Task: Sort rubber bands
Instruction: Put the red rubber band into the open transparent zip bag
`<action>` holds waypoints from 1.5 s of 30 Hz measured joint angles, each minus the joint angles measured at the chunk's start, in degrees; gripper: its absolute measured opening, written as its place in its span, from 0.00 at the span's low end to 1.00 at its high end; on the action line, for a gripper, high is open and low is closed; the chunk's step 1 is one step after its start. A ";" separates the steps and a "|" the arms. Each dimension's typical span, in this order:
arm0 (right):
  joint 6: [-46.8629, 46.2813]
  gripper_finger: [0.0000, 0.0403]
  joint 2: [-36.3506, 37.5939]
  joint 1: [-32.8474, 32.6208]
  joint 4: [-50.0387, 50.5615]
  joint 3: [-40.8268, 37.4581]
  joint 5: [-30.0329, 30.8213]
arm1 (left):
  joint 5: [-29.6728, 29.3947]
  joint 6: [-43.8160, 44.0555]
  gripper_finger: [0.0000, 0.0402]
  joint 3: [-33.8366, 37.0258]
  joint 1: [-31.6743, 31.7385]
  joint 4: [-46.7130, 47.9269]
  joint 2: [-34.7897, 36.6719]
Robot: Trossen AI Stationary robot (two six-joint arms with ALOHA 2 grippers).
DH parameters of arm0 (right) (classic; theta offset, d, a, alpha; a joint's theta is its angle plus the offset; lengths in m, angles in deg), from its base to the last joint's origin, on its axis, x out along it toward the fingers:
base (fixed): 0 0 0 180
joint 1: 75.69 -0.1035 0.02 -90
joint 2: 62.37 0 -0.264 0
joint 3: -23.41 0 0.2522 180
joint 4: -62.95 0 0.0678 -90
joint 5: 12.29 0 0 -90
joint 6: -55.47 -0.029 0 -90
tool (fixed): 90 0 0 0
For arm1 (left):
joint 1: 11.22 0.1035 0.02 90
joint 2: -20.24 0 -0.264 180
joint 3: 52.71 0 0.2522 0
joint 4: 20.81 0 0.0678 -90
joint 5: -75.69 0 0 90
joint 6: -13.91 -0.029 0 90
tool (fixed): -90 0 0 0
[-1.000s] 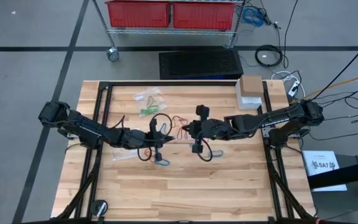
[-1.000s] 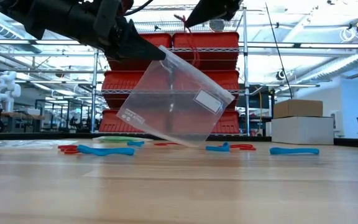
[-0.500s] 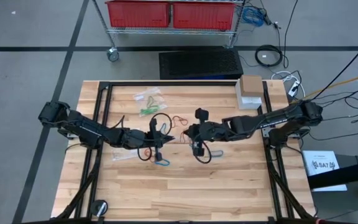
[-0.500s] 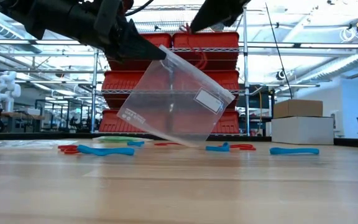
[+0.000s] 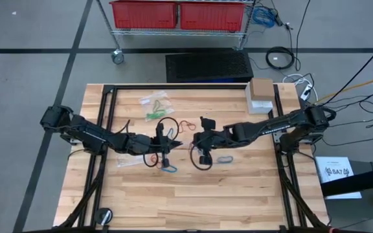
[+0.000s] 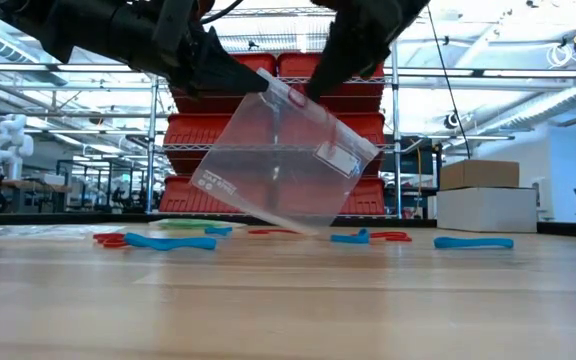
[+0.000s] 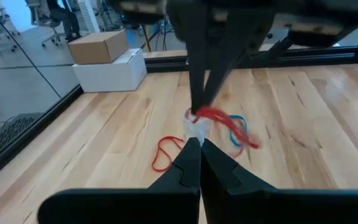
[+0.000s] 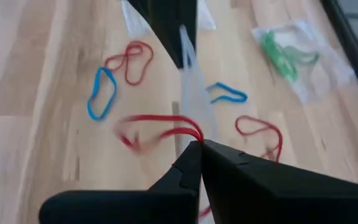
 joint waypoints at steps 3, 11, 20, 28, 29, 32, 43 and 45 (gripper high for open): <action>-1.40 0.00 -1.24 0.99 0.13 0.02 -1.46 | 0.23 -0.02 0.00 0.00 0.00 -0.09 0.00; -5.63 0.00 -3.04 3.18 -0.86 0.00 -6.18 | 2.98 -0.06 0.00 0.00 0.00 -0.01 0.00; -6.98 0.11 -2.60 3.99 -1.64 0.02 -11.30 | 4.74 -0.09 0.00 0.00 0.00 0.19 0.00; -7.42 0.30 1.77 4.10 -1.13 0.02 -11.78 | 4.76 0.00 0.00 0.00 0.00 0.77 0.00; -7.39 0.31 2.20 4.10 -0.95 0.04 -11.70 | 4.80 0.00 0.00 0.00 0.00 0.73 0.00; -7.38 0.32 2.80 4.37 -0.71 0.07 -11.74 | 5.24 0.03 0.00 0.00 0.00 0.71 0.00; -8.06 0.17 2.13 5.50 1.52 0.07 -13.12 | 6.19 0.09 0.00 0.00 0.00 0.26 0.00; -7.33 0.14 2.13 5.50 1.79 0.07 -13.16 | 6.19 0.09 0.00 0.00 0.00 0.20 0.00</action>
